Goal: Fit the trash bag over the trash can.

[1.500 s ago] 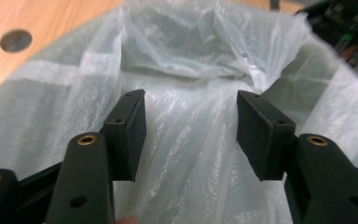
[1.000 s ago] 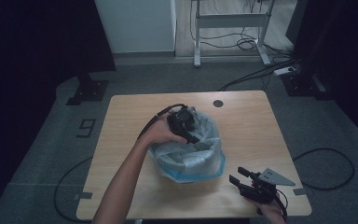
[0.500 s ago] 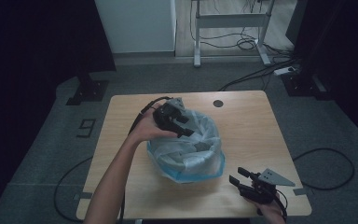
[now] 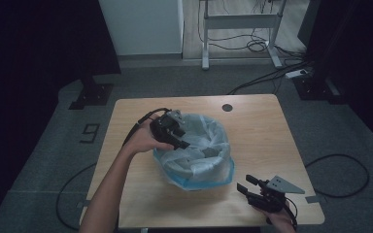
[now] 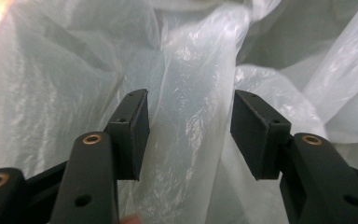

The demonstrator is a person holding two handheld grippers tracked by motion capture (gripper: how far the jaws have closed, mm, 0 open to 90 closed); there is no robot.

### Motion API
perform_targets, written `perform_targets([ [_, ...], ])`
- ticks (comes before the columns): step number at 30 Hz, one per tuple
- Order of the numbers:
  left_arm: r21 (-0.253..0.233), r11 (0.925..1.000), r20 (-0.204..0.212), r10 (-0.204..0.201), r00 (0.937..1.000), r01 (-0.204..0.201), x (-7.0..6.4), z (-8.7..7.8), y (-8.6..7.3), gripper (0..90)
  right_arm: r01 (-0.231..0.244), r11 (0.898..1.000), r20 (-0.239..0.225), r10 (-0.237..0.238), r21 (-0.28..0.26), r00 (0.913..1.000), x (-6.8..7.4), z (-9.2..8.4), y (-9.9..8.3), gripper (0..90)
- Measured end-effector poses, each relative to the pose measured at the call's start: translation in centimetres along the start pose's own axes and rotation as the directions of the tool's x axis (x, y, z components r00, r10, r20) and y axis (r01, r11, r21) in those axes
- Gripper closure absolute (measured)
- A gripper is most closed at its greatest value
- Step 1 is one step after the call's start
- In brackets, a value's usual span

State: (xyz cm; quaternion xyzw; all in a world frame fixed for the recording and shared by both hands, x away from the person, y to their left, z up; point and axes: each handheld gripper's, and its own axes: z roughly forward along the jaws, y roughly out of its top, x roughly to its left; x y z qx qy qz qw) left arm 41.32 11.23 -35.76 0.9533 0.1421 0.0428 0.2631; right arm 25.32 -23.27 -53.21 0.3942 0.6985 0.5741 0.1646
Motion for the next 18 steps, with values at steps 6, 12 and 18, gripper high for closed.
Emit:
perform_targets([
  [6, 0.086, 0.9963, 0.002, 0.001, 1.0000, -0.001, 0.1, 1.3, 0.2, 46.5, -0.001, 1.000, 0.004, 0.001, 0.000, 1.0000, -0.2, -0.2, 0.0, 42.1],
  [12, 0.137, 0.9905, 0.001, 0.001, 1.0000, -0.002, 0.0, 2.3, 0.7, 46.3, -0.005, 1.000, 0.008, 0.005, 0.004, 1.0000, -0.4, -0.2, -0.1, 42.1],
  [18, 0.138, 0.9905, -0.012, -0.003, 0.9999, 0.004, 0.0, 2.2, 0.6, 45.1, -0.003, 1.000, 0.010, 0.003, 0.005, 0.9999, -0.4, -0.3, -0.1, 42.0],
])
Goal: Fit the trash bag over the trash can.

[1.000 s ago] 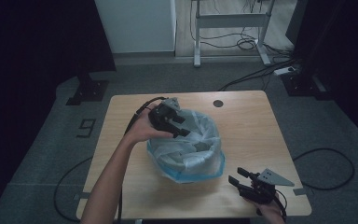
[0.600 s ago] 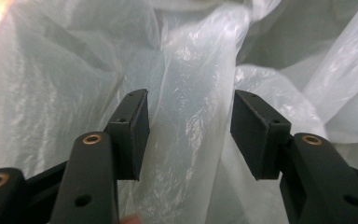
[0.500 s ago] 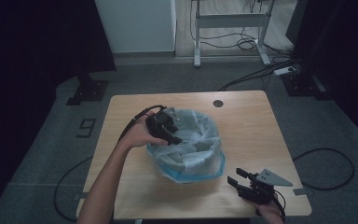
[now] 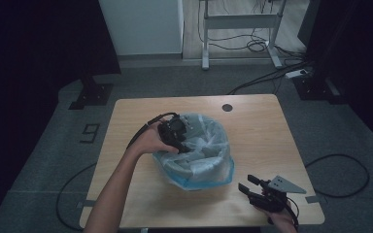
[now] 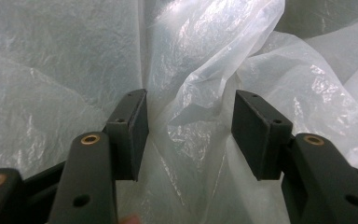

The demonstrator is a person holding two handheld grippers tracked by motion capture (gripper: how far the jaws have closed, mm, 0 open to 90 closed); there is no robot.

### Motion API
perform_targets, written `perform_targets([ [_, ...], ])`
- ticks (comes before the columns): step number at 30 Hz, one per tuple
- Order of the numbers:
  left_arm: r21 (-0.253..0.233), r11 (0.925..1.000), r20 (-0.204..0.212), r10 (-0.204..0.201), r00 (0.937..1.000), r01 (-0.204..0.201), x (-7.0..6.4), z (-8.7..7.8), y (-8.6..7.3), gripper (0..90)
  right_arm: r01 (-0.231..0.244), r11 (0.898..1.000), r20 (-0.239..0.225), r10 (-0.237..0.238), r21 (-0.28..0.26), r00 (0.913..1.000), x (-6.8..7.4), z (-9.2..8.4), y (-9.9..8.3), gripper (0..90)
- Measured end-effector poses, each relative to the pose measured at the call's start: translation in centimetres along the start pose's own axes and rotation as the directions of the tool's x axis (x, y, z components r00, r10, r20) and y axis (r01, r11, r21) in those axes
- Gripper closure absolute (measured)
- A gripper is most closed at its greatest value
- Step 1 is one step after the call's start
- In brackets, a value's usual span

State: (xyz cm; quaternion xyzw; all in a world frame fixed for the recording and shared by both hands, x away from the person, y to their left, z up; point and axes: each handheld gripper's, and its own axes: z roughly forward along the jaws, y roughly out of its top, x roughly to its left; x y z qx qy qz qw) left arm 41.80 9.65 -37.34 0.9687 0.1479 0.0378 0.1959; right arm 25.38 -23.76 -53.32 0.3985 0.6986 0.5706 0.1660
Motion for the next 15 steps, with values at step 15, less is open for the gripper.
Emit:
perform_targets([
  [15, -0.173, 0.9847, 0.003, 0.023, 0.9997, -0.022, -2.0, -3.4, -1.8, 43.3, -0.002, 1.000, 0.006, 0.002, -0.002, 1.0000, -0.1, -0.2, 0.0, 41.7],
])
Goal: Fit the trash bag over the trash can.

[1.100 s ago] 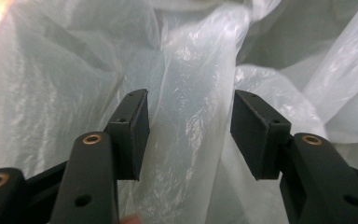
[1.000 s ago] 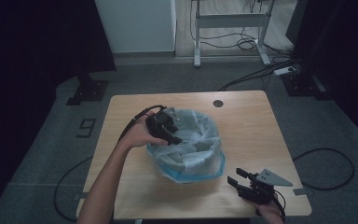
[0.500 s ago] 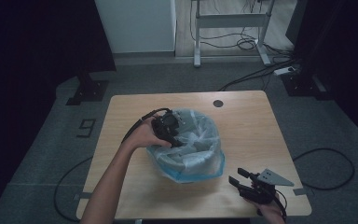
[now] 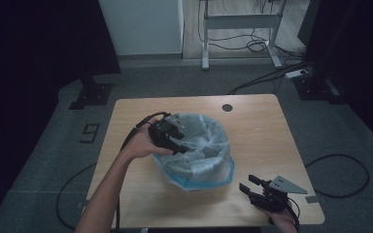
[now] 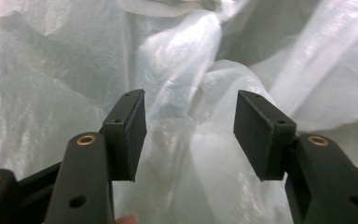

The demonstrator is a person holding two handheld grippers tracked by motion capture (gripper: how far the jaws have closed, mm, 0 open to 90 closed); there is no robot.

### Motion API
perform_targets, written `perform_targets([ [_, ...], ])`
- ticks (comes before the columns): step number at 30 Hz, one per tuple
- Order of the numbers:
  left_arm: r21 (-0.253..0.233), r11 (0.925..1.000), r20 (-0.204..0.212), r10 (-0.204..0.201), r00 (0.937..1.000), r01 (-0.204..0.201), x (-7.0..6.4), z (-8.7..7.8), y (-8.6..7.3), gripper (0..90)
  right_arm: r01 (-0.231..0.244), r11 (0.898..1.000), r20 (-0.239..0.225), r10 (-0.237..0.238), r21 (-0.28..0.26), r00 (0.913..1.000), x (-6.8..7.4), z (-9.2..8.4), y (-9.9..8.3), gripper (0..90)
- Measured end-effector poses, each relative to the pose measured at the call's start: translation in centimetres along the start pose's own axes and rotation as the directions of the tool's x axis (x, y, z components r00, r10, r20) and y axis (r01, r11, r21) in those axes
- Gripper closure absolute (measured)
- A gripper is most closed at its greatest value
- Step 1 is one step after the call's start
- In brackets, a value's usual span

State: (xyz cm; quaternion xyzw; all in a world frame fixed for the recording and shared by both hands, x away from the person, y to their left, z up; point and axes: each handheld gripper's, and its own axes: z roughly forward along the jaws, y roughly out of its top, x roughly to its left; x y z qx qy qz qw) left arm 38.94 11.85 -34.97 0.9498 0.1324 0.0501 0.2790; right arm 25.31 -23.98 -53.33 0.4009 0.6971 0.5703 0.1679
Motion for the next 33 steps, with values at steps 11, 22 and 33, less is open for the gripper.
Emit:
perform_targets([
  [11, 0.064, 0.9975, 0.027, 0.027, 0.9993, -0.029, -1.3, 0.3, -0.6, 43.4, 0.002, 1.000, 0.001, -0.002, 0.003, 1.0000, 0.1, 0.0, 0.0, 41.7],
  [22, 0.015, 0.9998, -0.003, 0.012, 0.9999, -0.012, -1.4, 0.4, -0.6, 40.4, -0.002, 1.000, 0.009, 0.002, -0.007, 1.0000, -0.2, -0.3, 0.1, 41.7],
  [33, -0.213, 0.9750, -0.120, -0.089, 0.9888, 0.062, -2.2, -2.8, -3.2, 35.1, -0.004, 1.000, 0.021, 0.005, -0.010, 0.9998, -0.5, -0.5, 0.0, 41.2],
])
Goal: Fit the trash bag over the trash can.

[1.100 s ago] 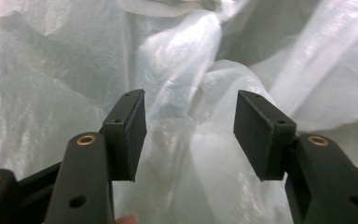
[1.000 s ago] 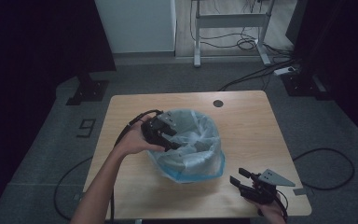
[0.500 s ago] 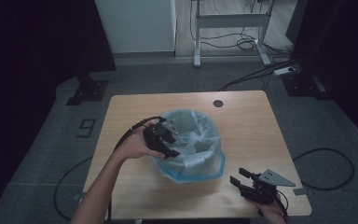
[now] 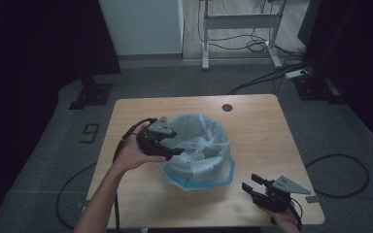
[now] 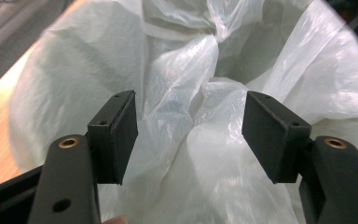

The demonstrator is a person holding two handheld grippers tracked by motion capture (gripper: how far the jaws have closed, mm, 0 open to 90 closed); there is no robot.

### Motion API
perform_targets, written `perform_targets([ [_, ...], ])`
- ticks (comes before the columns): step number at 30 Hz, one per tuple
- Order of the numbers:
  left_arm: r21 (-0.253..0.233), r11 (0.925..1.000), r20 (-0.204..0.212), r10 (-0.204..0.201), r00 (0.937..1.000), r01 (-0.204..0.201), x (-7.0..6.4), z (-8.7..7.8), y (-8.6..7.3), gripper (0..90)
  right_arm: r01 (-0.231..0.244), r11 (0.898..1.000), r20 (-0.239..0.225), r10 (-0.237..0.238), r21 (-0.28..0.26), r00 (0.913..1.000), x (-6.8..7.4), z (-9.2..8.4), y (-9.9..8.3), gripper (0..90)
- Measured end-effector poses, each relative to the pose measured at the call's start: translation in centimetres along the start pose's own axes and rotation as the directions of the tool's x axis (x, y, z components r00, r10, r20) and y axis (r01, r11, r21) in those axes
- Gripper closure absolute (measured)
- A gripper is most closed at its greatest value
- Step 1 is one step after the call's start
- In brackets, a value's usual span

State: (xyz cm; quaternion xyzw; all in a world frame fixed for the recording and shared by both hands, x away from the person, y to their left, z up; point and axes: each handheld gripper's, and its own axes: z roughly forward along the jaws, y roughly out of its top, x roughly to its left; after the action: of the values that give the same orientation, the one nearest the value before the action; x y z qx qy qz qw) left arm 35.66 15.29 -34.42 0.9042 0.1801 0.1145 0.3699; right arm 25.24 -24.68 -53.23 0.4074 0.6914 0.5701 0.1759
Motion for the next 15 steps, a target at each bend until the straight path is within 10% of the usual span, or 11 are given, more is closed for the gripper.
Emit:
perform_targets([
  [15, -0.165, 0.9837, -0.039, -0.077, 0.9962, 0.070, -1.8, -3.3, -5.8, 33.6, -0.023, 1.000, 0.033, 0.023, 0.002, 0.9992, -1.0, -0.3, -0.3, 41.0],
])
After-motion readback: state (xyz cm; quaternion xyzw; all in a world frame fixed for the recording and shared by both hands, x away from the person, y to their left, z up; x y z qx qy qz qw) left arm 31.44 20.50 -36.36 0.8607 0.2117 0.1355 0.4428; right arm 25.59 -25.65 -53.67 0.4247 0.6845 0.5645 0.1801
